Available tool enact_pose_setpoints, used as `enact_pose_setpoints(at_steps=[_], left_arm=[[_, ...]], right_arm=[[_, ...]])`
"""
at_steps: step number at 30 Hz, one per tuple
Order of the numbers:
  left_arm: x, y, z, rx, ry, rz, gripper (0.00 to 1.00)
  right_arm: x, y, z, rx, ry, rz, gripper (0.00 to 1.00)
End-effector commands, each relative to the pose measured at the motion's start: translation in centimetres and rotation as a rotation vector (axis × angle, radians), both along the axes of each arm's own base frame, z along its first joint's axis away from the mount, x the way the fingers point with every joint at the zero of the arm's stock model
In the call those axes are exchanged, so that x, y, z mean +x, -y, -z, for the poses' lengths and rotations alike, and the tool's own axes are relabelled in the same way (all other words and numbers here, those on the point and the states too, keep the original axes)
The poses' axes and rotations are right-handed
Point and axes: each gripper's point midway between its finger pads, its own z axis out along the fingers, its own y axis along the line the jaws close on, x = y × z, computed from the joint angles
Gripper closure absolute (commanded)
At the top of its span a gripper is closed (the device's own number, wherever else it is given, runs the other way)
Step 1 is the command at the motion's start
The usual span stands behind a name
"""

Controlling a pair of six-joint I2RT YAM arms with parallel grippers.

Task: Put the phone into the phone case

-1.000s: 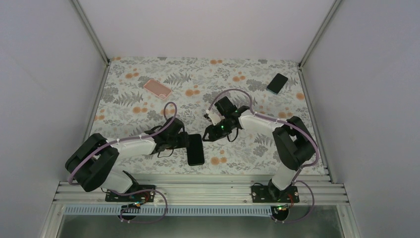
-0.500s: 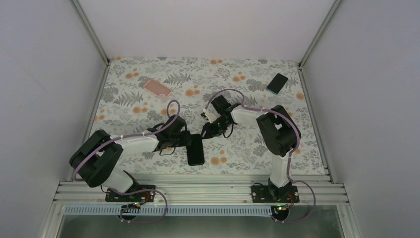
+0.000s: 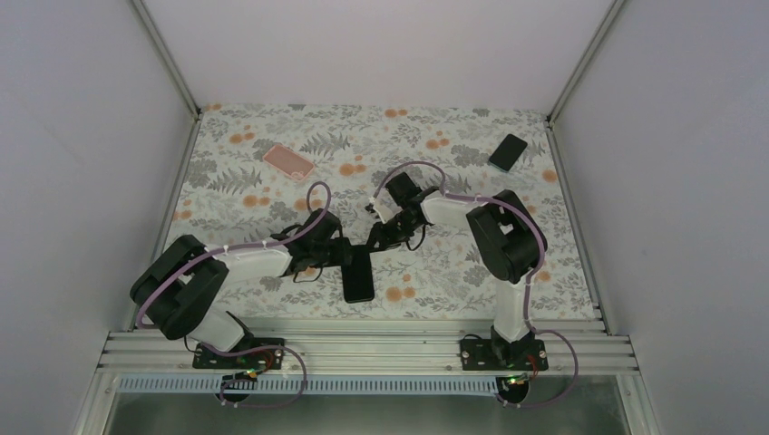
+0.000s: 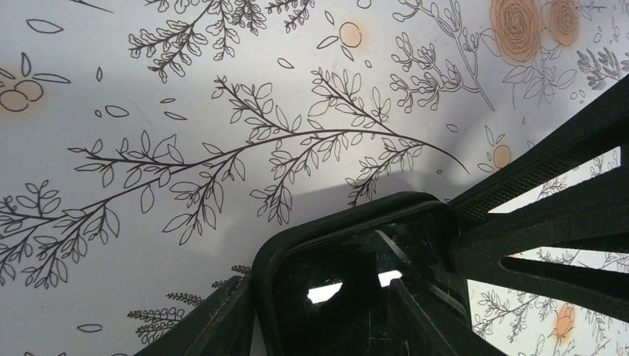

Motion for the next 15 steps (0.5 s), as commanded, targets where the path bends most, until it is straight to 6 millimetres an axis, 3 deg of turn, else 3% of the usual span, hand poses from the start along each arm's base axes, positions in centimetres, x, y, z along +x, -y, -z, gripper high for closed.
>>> enact_pose_setpoints(at_steps=[1,8,15], left_arm=[[-2.7,-2.0,3.6,0.100,-0.134,0.010,0.53],[-2.9,-2.9,4.0,0.165,-0.143,0.006,0.53],[-3.0,-3.2,4.0,0.205,-0.138,-0.002,0.52]], right_arm=[[-0.9,4.6,6.4,-0.312,0.015,0.012,0.85],[-2.3,6.2,8.8,-0.476,0.026,-0.016,0.85],[-2.2,8.8,10.3,-0.688,0.090,-0.011,0.86]])
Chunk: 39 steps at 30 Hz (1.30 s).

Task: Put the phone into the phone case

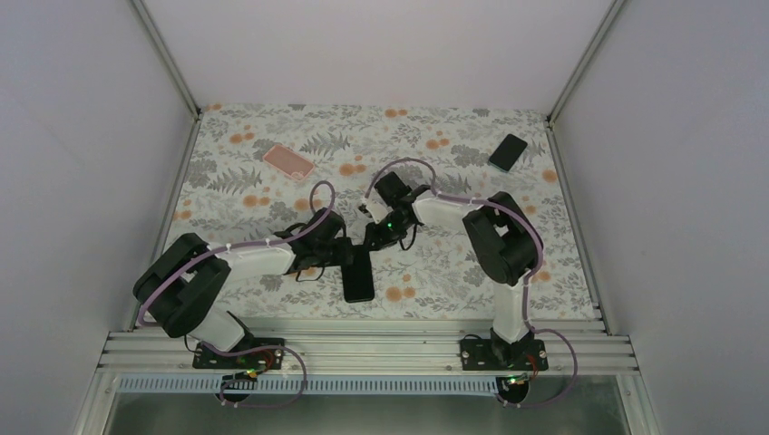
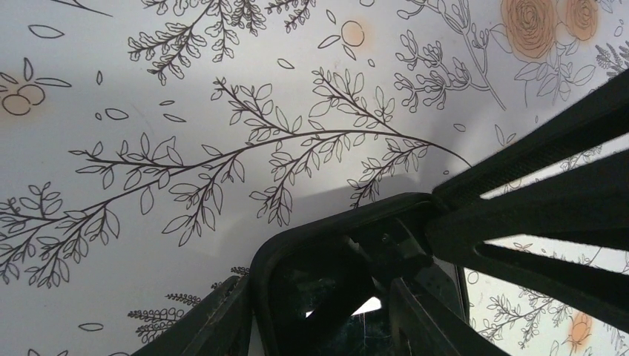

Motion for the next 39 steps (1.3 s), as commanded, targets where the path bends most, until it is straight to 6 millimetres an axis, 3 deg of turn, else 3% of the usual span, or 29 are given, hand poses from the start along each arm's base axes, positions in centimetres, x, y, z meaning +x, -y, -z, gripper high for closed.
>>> enact_pose_setpoints(at_steps=[1,5,11,17,28,35,39], left_arm=[[-3.1,-3.3,3.9,0.163,-0.134,-0.006,0.52],[-3.0,-3.4,3.4,0.150,-0.123,-0.030,0.51],[-3.0,-3.4,1.7,0.131,-0.095,-0.047,0.48],[-4.0,-2.4,1.0,0.086,-0.090,-0.022,0.46],[-7.1,-0.9,2.6,0.102,-0.135,0.028,0.48],[-8.2,-1.9,3.6,0.147,-0.157,0.012,0.52],[-8.6,-2.0,3.9,0.166,-0.162,0.016,0.52]], right_arm=[[-2.1,9.3,9.4,-0.579,0.040,0.009,0.86],[-1.7,9.5,9.0,-0.647,0.094,0.003,0.87],[-2.3,5.9,5.6,-0.429,0.090,-0.006,0.84],[-3.6,5.0,2.8,-0.308,0.078,-0.013,0.80],[-9.3,4.8,1.6,-0.130,-0.029,-0.030,0.80],[-10.4,3.9,-1.4,0.002,-0.028,-0.004,0.75],[-11.3,3.7,-1.4,0.017,-0.047,-0.010,0.74]])
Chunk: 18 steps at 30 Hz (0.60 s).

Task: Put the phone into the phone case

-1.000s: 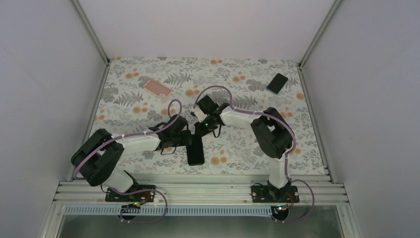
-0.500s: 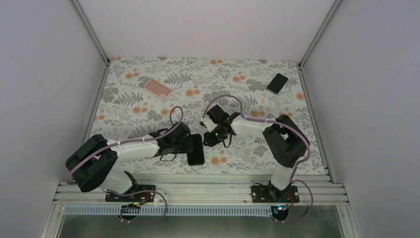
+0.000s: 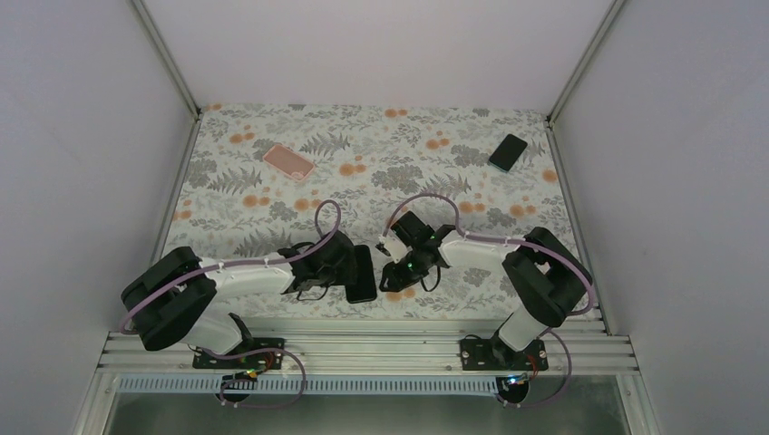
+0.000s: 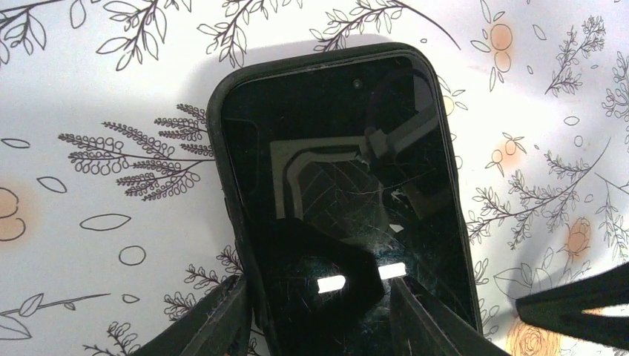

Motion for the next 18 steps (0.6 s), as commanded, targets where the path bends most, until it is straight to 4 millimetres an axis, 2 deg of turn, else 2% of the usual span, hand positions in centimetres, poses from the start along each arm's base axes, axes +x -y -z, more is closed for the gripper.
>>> enact_pose_setpoints(at_steps=[1,10,15,18], left_arm=[[-3.6,-3.1,3.9,0.141,-0.144,-0.001,0.52],[-3.9,-3.1,4.2,0.151,-0.149,0.003,0.52],[-3.9,-3.0,4.2,0.146,-0.148,0.004,0.52],[-3.9,-2.9,4.3,0.144,-0.148,0.006,0.52]], right_arm=[[-1.5,-0.5,-0.3,0.029,-0.046,-0.001,0.74],[-2.4,-1.6,1.0,0.042,-0.090,-0.013,0.75],[-2.5,-0.9,2.6,-0.017,-0.104,0.002,0.80],[-2.4,0.2,3.9,-0.099,-0.095,0.015,0.83]])
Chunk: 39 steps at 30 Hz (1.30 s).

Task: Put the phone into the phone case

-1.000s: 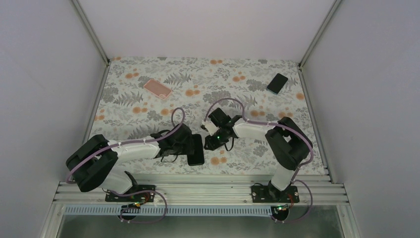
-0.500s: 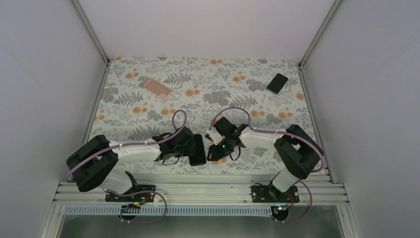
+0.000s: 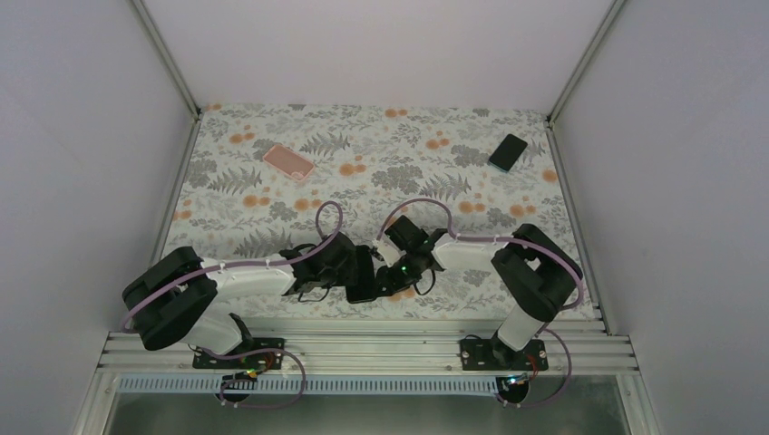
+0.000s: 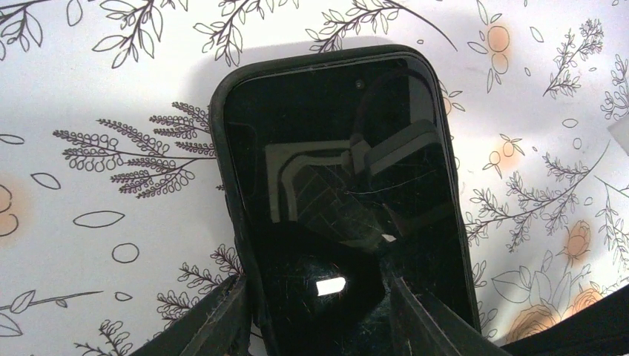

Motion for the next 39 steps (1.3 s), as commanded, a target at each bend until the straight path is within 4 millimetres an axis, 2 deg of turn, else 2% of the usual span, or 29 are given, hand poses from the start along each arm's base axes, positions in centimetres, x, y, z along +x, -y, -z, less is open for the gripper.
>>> enact_pose_setpoints(at_steps=[1,11,14,17,22,24,28,31,34,39], left_arm=[[-3.8,-3.2,4.2,0.135,-0.165,0.015,0.52],[-4.2,-3.2,4.7,0.105,-0.177,0.006,0.52],[-4.3,-3.7,4.8,0.106,-0.179,-0.011,0.52],[-4.1,-4.0,4.6,0.118,-0.176,-0.024,0.51],[-3.2,-4.0,3.3,0.145,-0.147,-0.045,0.48],[-2.8,-4.2,2.6,0.165,-0.131,-0.061,0.45],[-1.6,-4.3,1.1,0.192,-0.089,-0.092,0.39],[-0.8,-3.9,0.1,0.211,-0.075,-0.096,0.35],[-0.4,-3.4,-0.4,0.213,-0.068,-0.093,0.33],[0.2,-2.2,-0.4,0.196,-0.067,-0.076,0.32]], right_arm=[[-0.5,2.8,3.9,-0.207,0.004,0.021,0.83],[-0.5,6.1,7.7,-0.525,0.071,0.008,0.84],[-0.3,6.4,8.0,-0.560,0.090,0.002,0.85],[0.3,4.4,6.1,-0.447,0.122,-0.007,0.85],[2.6,1.4,-0.3,-0.249,0.276,0.018,0.72],[3.3,1.0,-2.3,-0.196,0.327,0.031,0.68],[4.9,0.9,-5.1,-0.122,0.440,0.083,0.65],[6.4,1.0,-6.7,-0.063,0.506,0.140,0.64],[7.4,1.0,-7.2,-0.041,0.533,0.145,0.61],[9.3,0.6,-6.0,0.003,0.504,0.163,0.61]])
